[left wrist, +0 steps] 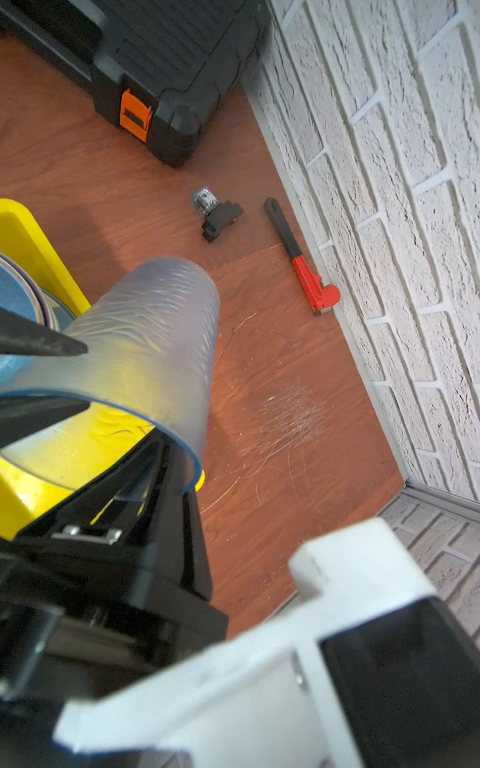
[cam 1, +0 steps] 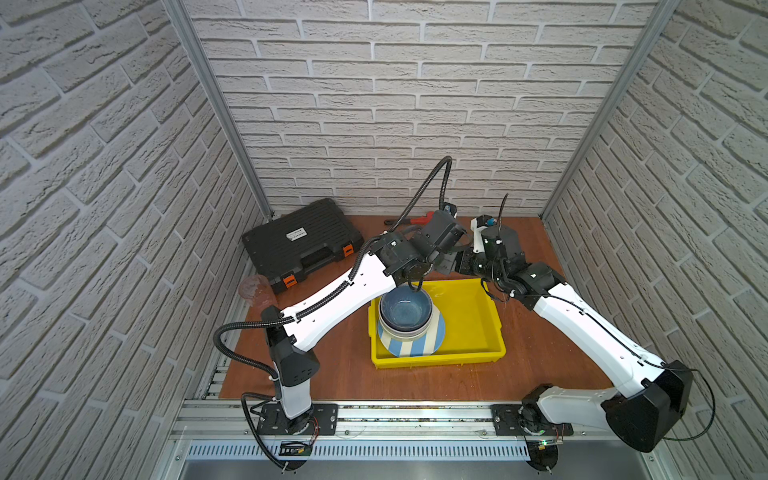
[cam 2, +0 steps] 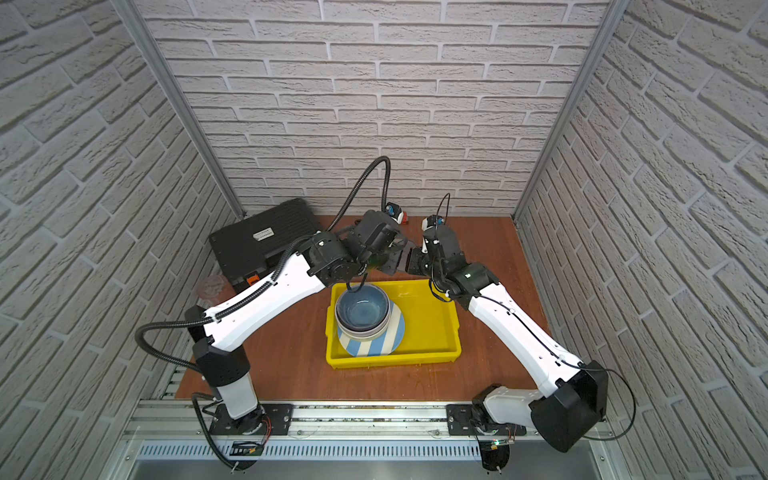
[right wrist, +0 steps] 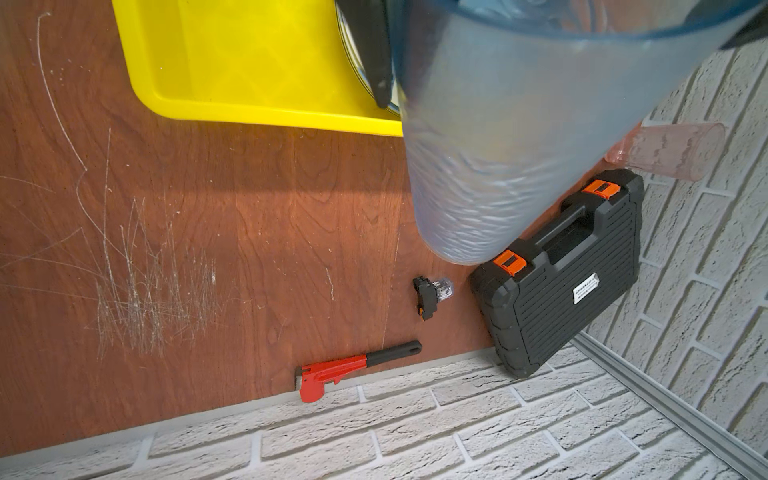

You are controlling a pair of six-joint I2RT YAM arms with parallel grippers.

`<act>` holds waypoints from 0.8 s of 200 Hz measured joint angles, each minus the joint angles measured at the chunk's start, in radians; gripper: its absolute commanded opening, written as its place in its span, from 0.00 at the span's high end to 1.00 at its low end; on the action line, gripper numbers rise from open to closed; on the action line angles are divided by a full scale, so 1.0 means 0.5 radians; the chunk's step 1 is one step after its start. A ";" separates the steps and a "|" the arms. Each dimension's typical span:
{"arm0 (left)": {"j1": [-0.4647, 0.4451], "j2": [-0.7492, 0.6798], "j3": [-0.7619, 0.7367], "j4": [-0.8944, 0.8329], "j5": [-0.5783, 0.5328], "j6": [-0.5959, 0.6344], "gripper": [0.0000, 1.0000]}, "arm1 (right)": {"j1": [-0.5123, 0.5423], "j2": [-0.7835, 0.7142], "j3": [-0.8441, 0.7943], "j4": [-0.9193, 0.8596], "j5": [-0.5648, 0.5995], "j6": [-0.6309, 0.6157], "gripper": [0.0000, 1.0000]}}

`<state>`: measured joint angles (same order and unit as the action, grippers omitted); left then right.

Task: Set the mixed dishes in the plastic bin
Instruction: 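Grip the clear cup with the right gripper while the left gripper opens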

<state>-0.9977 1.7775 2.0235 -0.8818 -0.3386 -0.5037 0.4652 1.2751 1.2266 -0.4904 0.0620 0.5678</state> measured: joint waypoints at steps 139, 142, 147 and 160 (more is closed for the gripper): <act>0.416 -0.645 -0.872 0.547 1.035 -0.240 0.68 | 0.007 -0.093 -0.026 -0.121 0.024 -0.122 0.94; 0.426 -0.655 -0.879 0.549 1.042 -0.241 0.68 | 0.005 -0.093 -0.025 -0.129 0.026 -0.125 0.94; 0.437 -0.667 -0.887 0.550 1.054 -0.240 0.68 | 0.003 -0.093 -0.020 -0.152 0.033 -0.136 0.94; 0.455 -0.692 -0.894 0.547 1.082 -0.236 0.65 | -0.003 -0.093 -0.003 -0.211 0.045 -0.163 0.94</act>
<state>-0.7700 1.4315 1.5764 -0.6083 0.2024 -0.6216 0.4637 1.2285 1.2251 -0.5957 0.0845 0.4866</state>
